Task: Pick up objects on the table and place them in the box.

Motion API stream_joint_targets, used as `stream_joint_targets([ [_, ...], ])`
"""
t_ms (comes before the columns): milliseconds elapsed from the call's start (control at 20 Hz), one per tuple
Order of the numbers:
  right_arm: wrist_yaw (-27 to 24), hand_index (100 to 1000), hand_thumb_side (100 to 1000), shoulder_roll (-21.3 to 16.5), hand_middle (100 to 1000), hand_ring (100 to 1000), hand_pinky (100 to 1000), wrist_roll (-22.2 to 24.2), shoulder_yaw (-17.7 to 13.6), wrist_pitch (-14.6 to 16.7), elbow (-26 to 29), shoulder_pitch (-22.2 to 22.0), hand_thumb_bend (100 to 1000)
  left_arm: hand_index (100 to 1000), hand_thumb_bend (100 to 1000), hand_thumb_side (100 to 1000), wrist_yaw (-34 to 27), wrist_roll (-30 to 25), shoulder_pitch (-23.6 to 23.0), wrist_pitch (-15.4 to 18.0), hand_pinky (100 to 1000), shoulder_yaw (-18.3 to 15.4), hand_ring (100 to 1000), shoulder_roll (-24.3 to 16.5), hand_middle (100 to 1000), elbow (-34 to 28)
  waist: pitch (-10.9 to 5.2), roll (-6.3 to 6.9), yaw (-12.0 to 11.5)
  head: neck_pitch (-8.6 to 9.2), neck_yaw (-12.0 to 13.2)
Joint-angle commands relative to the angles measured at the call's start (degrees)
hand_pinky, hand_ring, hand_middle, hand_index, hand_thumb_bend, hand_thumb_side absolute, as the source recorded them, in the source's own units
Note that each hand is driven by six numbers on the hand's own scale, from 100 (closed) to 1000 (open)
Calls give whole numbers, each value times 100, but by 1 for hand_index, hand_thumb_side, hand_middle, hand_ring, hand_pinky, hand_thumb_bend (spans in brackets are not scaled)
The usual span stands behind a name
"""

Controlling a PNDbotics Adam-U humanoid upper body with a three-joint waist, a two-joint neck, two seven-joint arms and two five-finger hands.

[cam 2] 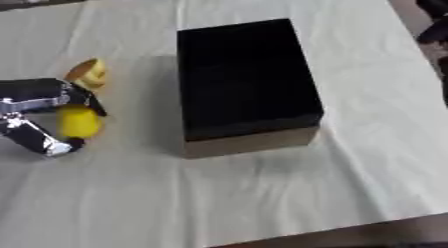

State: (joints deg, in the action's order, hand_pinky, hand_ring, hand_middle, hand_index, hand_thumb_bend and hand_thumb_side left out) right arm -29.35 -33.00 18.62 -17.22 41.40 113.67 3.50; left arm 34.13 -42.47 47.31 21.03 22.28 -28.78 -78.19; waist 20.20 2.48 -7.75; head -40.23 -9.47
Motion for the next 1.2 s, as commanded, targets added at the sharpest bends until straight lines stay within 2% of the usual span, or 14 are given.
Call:
stream_joint_targets([
  [50,-45,883,432,-99,576,956,979,-4,-39,10,92,8,100,799,248,100,129,-261,110,448,691,-83,748,-216,678,-169,-127,-25,-11,1,3],
  [450,-71,882,416,-124,578,954,977,-29,-50,52,92,-43,100,801,223,100,-235,-108,436,601,685,-91,750,-209,682,-798,-179,-36,-64,-33,27],
  [750,-85,882,416,-134,578,954,977,-32,-53,64,92,-50,100,801,223,100,-376,-184,499,528,685,-83,750,-224,682,-969,-186,-36,-70,-33,35],
  [800,-92,881,357,-144,585,947,969,-37,-55,70,92,-40,100,806,274,100,-388,-183,509,529,686,-77,736,-215,614,-984,-196,-39,-60,-26,64],
  [1000,-298,875,195,-430,601,931,947,-206,-159,327,92,-40,100,809,305,100,-265,-41,933,709,693,-70,710,167,617,-1149,-280,-49,46,-38,193],
  [1100,-408,873,128,-616,607,924,937,-285,-258,495,92,-49,100,812,329,100,-104,30,1206,737,699,-117,681,413,623,-947,-279,-78,107,-21,257],
  [1200,-504,872,100,-790,609,920,932,-365,-357,662,92,-88,100,810,352,100,61,115,1473,714,700,-212,658,653,624,-693,-266,-107,185,3,326],
])
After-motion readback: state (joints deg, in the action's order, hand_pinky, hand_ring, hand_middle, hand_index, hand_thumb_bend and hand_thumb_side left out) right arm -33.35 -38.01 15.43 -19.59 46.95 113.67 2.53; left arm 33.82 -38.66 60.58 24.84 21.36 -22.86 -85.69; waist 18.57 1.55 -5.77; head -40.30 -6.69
